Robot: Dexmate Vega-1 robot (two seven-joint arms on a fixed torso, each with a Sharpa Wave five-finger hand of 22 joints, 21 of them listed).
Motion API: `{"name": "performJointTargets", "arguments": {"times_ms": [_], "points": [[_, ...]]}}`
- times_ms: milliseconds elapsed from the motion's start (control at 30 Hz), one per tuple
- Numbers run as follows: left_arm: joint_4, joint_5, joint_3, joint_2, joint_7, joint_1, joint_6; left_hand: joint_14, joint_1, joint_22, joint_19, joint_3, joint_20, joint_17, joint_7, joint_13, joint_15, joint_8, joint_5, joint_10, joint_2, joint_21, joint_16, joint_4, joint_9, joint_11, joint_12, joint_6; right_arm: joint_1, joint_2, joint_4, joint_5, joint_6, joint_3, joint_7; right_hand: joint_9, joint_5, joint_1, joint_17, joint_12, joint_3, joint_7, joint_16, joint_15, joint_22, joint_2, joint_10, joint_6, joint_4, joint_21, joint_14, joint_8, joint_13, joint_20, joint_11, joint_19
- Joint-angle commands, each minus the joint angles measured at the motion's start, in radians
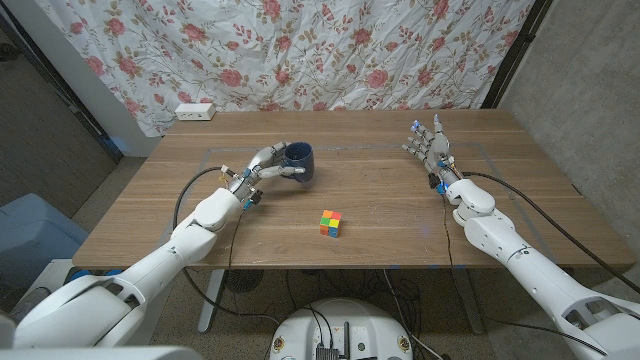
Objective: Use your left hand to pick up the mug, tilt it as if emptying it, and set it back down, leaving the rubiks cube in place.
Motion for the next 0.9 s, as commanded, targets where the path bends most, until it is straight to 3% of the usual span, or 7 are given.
{"name": "performJointTargets", "arguments": {"times_ms": [33, 533, 667, 900], "points": [[-0.126, 0.024, -0.02, 0.065, 0.004, 0.029, 0.075, 0.021, 0.164, 0.006, 0.007, -0.008, 0.002, 0.024, -0.028, 0.035, -0.165, 0.051, 0.005, 0.138, 0.181, 0.006, 0.008, -0.002, 0.083, -0.132, 0.011, 0.043, 0.0, 0.0, 0.0, 0.0, 0.0, 0.0, 0.0, 0.002, 0.004, 0.008, 0.006, 0.005, 0.002, -0.006, 0.002, -0.05, 0.005, 0.023, 0.009, -0.001, 0.007, 0.006, 0.007, 0.004, 0.004, 0.0, 0.002, 0.004], [-0.221, 0.073, -0.022, 0.119, 0.0, 0.023, 0.162, 0.04, 0.158, 0.007, 0.014, -0.017, 0.005, 0.026, -0.028, 0.053, -0.169, 0.074, 0.006, 0.168, 0.191, 0.01, 0.009, 0.002, 0.093, -0.135, 0.029, 0.055, 0.0, 0.0, 0.0, 0.0, 0.0, 0.0, 0.0, 0.002, 0.004, 0.008, 0.006, 0.005, 0.002, -0.006, 0.002, -0.047, 0.005, 0.023, 0.008, -0.001, 0.007, 0.006, 0.006, 0.004, 0.004, 0.0, 0.003, 0.004], [-0.245, 0.084, -0.023, 0.131, -0.002, 0.022, 0.179, 0.048, 0.157, 0.007, 0.017, -0.019, 0.003, 0.023, -0.028, 0.058, -0.169, 0.079, 0.007, 0.172, 0.191, 0.012, 0.007, 0.002, 0.094, -0.118, 0.033, 0.058, -0.001, 0.0, -0.001, 0.0, 0.0, 0.0, 0.0, 0.002, 0.004, 0.008, 0.006, 0.005, 0.002, -0.006, 0.002, -0.048, 0.005, 0.023, 0.008, -0.001, 0.007, 0.006, 0.006, 0.004, 0.004, 0.001, 0.003, 0.004], [-0.298, 0.122, -0.024, 0.159, 0.009, 0.021, 0.221, 0.057, 0.153, 0.007, 0.023, -0.022, 0.002, 0.023, -0.027, 0.065, -0.169, 0.086, 0.008, 0.175, 0.194, 0.015, 0.006, 0.003, 0.092, -0.118, 0.036, 0.064, 0.0, 0.0, 0.0, 0.0, 0.0, 0.0, 0.0, 0.002, 0.004, 0.008, 0.006, 0.005, 0.002, -0.006, 0.002, -0.048, 0.005, 0.023, 0.01, -0.002, 0.007, 0.006, 0.007, 0.004, 0.004, 0.001, 0.002, 0.004]]}}
